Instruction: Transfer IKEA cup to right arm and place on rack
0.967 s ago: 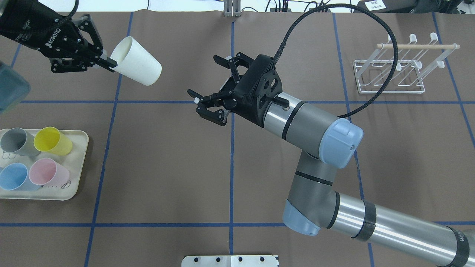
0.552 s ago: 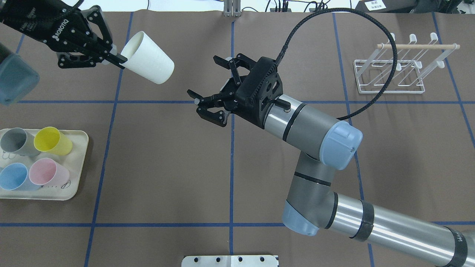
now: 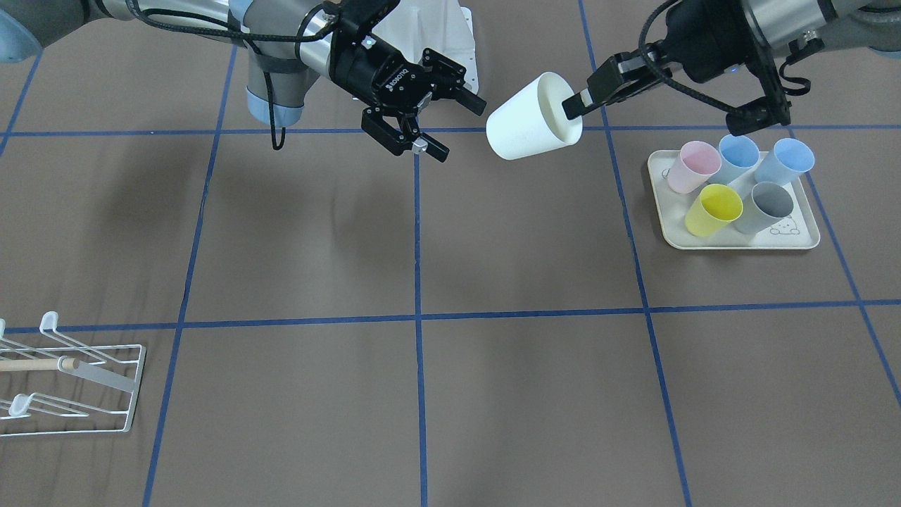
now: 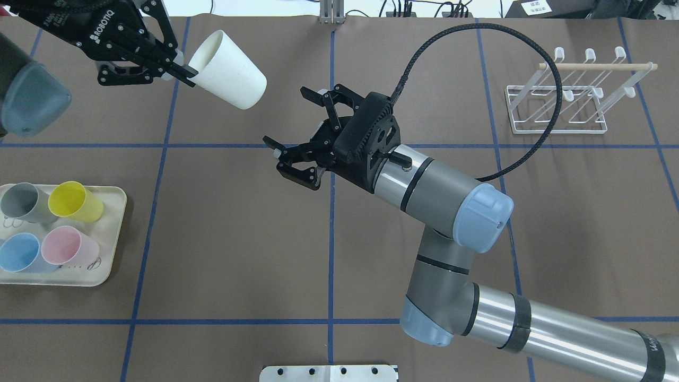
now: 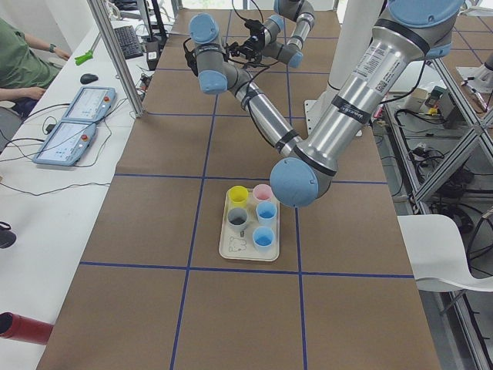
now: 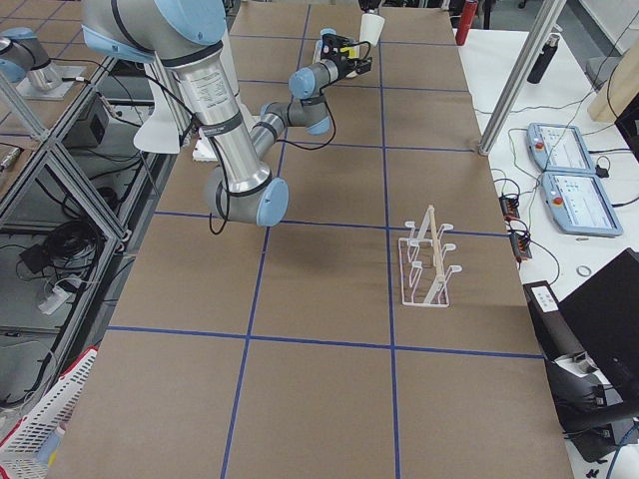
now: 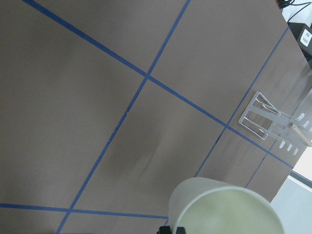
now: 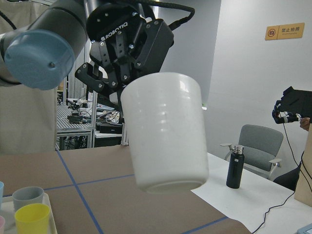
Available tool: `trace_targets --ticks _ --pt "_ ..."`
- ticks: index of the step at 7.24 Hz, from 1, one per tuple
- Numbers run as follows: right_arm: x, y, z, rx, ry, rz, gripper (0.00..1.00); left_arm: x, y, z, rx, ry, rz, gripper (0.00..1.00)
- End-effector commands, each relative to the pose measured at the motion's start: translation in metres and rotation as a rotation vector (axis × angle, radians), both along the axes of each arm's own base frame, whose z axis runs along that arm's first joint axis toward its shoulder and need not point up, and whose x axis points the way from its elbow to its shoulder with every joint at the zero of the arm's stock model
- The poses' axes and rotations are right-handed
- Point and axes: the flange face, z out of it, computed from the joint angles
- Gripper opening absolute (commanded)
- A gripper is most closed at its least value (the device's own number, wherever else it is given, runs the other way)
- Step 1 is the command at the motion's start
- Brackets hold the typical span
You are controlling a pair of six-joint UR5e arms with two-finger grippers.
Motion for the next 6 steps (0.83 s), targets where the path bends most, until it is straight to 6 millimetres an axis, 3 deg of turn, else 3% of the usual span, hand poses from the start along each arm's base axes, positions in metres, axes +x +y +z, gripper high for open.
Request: trace_targets --ticks 1,6 --pt "-0.003 0.004 -0.011 0.045 0.017 0.02 0.99 0.015 0.004 -0.007 0.009 0.005 0.027 0.0" --pt "-0.002 0.004 -0.011 0.07 0.035 0.039 0.99 0.031 0.002 -0.017 0.018 0.008 0.05 0.0"
